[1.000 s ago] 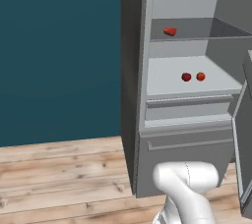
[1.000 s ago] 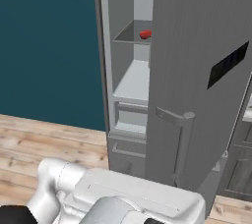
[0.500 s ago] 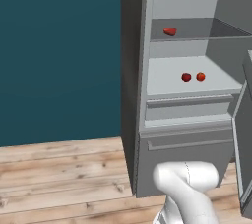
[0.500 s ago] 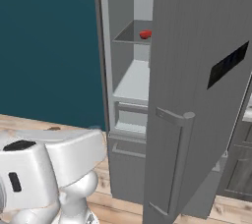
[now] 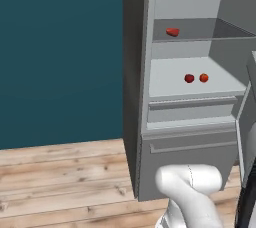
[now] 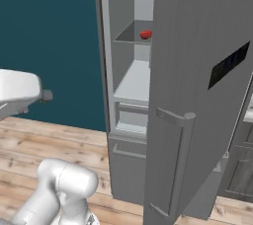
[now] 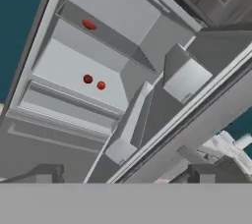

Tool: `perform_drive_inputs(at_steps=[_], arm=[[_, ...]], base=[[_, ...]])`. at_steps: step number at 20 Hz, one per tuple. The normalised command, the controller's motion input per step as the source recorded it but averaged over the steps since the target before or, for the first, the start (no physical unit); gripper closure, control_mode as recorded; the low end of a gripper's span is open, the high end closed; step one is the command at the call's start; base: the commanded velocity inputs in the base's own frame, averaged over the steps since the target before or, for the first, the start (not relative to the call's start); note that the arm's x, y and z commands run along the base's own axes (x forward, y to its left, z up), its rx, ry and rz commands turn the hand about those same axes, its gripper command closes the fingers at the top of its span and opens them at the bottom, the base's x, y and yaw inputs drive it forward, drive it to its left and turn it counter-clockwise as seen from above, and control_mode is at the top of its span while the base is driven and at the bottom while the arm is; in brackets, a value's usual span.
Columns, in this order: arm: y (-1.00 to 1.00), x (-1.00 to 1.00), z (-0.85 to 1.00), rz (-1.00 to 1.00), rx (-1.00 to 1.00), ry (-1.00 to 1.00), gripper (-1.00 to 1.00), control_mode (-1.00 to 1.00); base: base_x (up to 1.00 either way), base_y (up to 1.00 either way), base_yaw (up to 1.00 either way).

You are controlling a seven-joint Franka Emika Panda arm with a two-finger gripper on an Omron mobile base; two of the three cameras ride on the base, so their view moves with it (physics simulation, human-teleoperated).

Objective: Open the fridge, remove the apple, tomato, and steak, and place them on any counter.

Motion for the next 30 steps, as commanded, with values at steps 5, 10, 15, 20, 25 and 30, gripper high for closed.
perform_drive_inputs(at_steps=[5, 10, 15, 20, 25, 30], arm=[[0.08, 0.63, 0.00, -0.08, -0.05, 0.13, -1.00, -1.00], [-0.03, 0.60, -0.14, -0.10, 0.00, 0.00, -1.00, -1.00], [-0.03, 0.61, -0.10, -0.07, 0.00, 0.00, -1.00, -1.00], [-0.20, 0.94, -0.02, -0.10, 0.00, 0.08, -1.00, -1.00], [-0.50, 0.82, 0.00, -0.13, 0.00, 0.02, -1.00, -1.00], [-0.53, 0.64, -0.10, -0.15, 0.00, 0.00, -1.00, -1.00]], base=[[0.00, 0.00, 0.00], [0.00, 0.00, 0.00], [0.00, 0.00, 0.00], [0.00, 0.00, 0.00], [0.00, 0.00, 0.00], [0.00, 0.00, 0.00]])
